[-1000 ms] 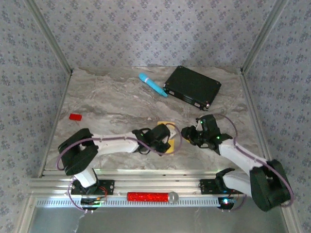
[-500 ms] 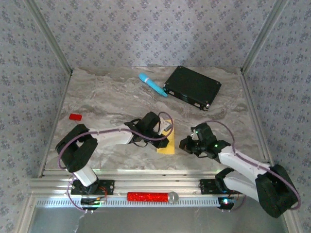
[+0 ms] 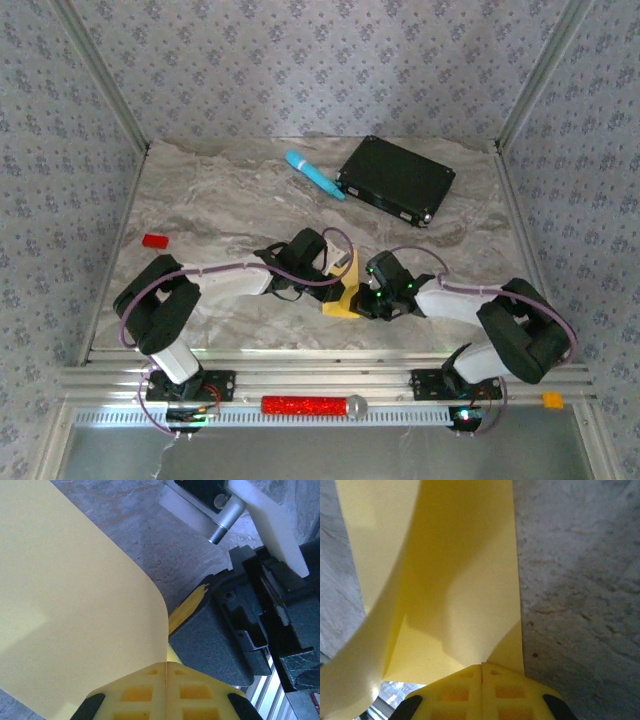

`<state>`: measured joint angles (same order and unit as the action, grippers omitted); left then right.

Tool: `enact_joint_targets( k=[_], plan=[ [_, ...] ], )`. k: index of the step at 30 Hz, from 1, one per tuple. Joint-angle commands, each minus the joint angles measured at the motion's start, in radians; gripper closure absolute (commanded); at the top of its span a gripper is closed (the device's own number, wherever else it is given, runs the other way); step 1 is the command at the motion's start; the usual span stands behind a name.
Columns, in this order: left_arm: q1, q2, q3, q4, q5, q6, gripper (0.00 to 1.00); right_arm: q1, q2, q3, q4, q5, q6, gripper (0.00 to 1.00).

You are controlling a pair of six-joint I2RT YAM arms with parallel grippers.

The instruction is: Fold a paper plane with a square sheet of paper (pick it up from the middle)

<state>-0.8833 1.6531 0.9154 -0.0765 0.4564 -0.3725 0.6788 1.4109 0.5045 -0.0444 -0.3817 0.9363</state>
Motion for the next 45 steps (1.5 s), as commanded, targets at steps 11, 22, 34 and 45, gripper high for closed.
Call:
enact_joint_targets(
  k=[11, 22, 34, 45],
  plan=[
    [0.030, 0.080, -0.048, 0.208, 0.059, -0.164, 0.98, -0.115, 0.010, 0.040, -0.154, -0.080, -0.152, 0.93],
    [0.033, 0.071, -0.075, 0.198, 0.021, -0.161, 0.97, -0.104, 0.006, 0.005, 0.018, -0.068, -0.020, 0.91],
    [0.042, 0.072, -0.069, 0.142, -0.013, -0.124, 0.96, -0.094, 0.025, -0.030, -0.042, -0.026, -0.017, 0.94],
    [0.042, 0.092, -0.058, 0.103, -0.056, -0.091, 0.94, -0.091, 0.026, -0.027, -0.047, -0.025, -0.016, 0.94]
  ],
)
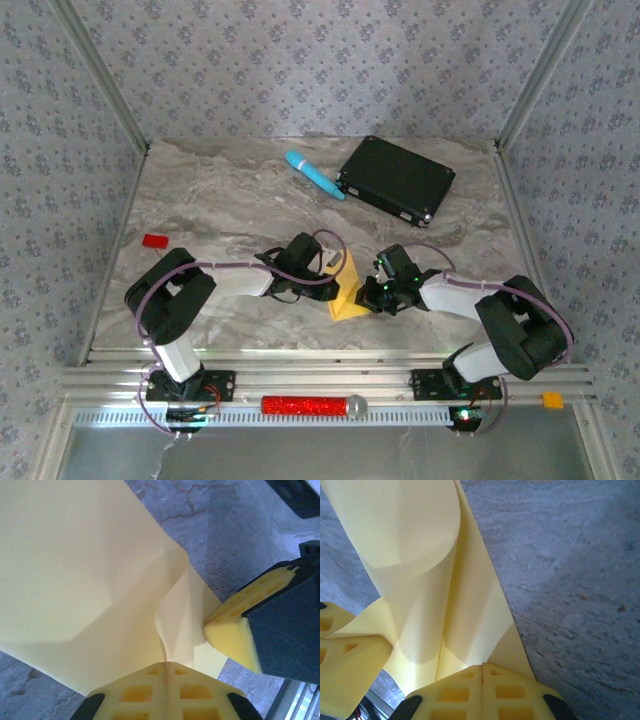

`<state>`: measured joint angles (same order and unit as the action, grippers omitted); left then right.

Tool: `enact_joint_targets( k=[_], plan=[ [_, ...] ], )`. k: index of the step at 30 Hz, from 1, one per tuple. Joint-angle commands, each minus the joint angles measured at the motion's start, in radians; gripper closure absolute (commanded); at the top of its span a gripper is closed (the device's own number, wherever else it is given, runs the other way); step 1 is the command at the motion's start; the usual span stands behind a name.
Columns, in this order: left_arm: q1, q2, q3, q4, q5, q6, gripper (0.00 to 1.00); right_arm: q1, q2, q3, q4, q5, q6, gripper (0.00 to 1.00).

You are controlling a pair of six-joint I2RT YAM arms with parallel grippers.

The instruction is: Fold a paper plane with a square sheet of paper (pick it up from the middle)

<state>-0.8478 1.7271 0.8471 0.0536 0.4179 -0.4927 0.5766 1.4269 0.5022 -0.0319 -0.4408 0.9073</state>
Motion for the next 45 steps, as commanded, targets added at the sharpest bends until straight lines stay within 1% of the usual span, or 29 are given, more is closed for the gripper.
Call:
enact_joint_targets(
  k=[1, 13, 22, 31, 45],
  plan=[
    [0.006, 0.022, 0.013, -0.030, -0.016, 0.031, 0.94, 0.009, 0.010, -0.025, -0.059, 0.035, 0.012, 0.94],
    [-0.008, 0.055, 0.027, -0.003, -0.009, 0.039, 0.93, 0.010, 0.010, -0.023, -0.068, 0.037, 0.014, 0.94],
    [-0.017, 0.046, 0.036, -0.027, -0.080, 0.067, 0.93, 0.010, 0.011, -0.024, -0.071, 0.040, 0.014, 0.94],
    [-0.023, 0.040, 0.046, -0.054, -0.115, 0.090, 0.93, 0.011, 0.014, -0.024, -0.069, 0.039, 0.014, 0.94],
    [-0.029, 0.031, 0.056, -0.069, -0.088, 0.091, 0.92, 0.009, 0.011, -0.025, -0.074, 0.039, 0.014, 0.94]
  ],
)
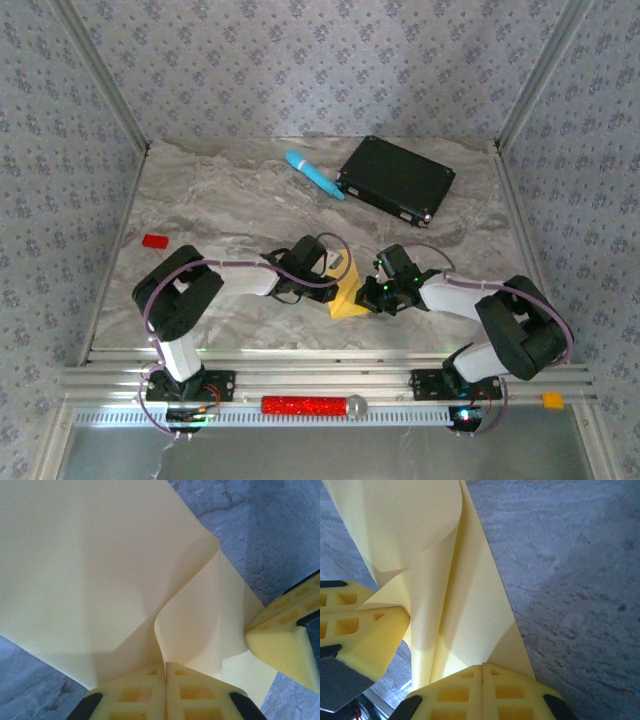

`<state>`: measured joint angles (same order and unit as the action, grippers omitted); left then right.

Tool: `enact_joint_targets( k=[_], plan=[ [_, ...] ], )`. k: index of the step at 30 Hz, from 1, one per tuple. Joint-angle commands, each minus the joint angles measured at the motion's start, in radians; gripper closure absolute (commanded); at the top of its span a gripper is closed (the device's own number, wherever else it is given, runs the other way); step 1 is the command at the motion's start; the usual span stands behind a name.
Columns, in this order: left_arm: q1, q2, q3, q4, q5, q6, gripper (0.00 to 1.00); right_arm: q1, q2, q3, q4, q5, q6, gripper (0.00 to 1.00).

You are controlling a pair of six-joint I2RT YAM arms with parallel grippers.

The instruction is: Fold a paper plane with a square sheet of paper (pick it up from the middle)

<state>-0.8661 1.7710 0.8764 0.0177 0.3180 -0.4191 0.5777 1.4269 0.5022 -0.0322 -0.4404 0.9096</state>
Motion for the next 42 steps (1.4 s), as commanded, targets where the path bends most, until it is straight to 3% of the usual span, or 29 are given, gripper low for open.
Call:
enact_joint_targets(
  k=[1, 6, 26, 36, 42],
  plan=[
    [-0.011, -0.016, 0.026, -0.036, 0.021, 0.017, 0.92, 0.009, 0.009, -0.025, -0.073, 0.038, 0.012, 0.94],
    [-0.019, -0.025, 0.025, -0.033, 0.079, 0.002, 0.92, 0.008, -0.009, -0.025, -0.046, 0.020, 0.011, 0.93],
    [-0.027, 0.010, 0.035, -0.057, 0.030, 0.025, 0.92, 0.026, -0.110, -0.029, 0.032, -0.044, 0.020, 0.92],
    [-0.027, 0.012, 0.032, -0.048, 0.037, 0.020, 0.92, 0.125, -0.032, 0.003, 0.152, -0.093, 0.044, 0.94],
    [-0.027, 0.010, 0.029, -0.044, 0.038, 0.018, 0.92, 0.153, -0.028, -0.066, 0.261, -0.079, 0.107, 0.95]
  ],
)
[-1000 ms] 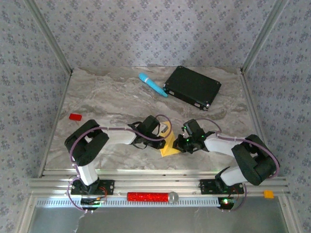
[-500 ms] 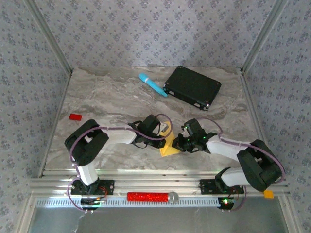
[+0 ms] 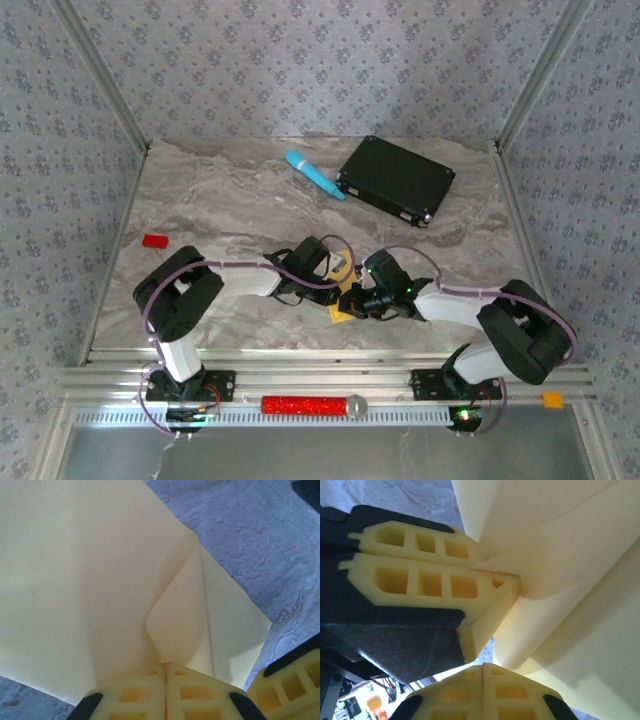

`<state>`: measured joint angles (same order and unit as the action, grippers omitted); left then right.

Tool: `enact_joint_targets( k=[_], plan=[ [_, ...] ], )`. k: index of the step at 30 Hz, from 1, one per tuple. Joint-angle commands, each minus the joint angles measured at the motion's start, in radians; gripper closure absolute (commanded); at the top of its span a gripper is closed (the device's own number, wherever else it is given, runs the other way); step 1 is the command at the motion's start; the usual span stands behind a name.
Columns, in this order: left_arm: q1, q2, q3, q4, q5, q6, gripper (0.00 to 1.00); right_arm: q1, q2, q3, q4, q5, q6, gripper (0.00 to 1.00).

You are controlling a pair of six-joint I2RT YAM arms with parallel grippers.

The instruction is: Fold a paper plane with a square sheet of paper (pick it up from the middle)

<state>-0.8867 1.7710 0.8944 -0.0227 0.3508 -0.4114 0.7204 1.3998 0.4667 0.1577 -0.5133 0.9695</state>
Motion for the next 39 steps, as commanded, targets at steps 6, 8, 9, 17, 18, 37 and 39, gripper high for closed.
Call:
enact_joint_targets(
  k=[6, 8, 9, 17, 18, 37, 39],
  plan=[
    [-0.006, 0.012, 0.008, 0.002, 0.006, 0.007, 0.92, 0.046, 0.010, -0.040, 0.113, -0.003, 0.063, 0.95],
    [-0.006, 0.012, 0.011, 0.000, 0.008, 0.008, 0.92, 0.051, 0.021, -0.042, 0.126, 0.002, 0.066, 0.95],
    [-0.006, 0.012, 0.011, 0.001, 0.008, 0.008, 0.92, 0.053, 0.024, -0.043, 0.133, 0.002, 0.069, 0.95],
    [-0.005, 0.007, 0.012, -0.002, 0.006, 0.010, 0.92, 0.058, 0.073, -0.051, 0.165, 0.002, 0.075, 0.96],
    [-0.005, 0.007, 0.012, -0.002, 0.007, 0.010, 0.92, 0.057, 0.077, -0.053, 0.169, 0.004, 0.075, 0.96],
    [-0.003, 0.004, 0.019, -0.005, 0.004, 0.013, 0.92, 0.011, -0.020, -0.087, 0.111, 0.025, 0.070, 0.94],
    [-0.002, 0.006, 0.022, -0.006, 0.004, 0.014, 0.92, -0.014, -0.056, -0.100, 0.076, 0.029, 0.060, 0.94]
  ],
)
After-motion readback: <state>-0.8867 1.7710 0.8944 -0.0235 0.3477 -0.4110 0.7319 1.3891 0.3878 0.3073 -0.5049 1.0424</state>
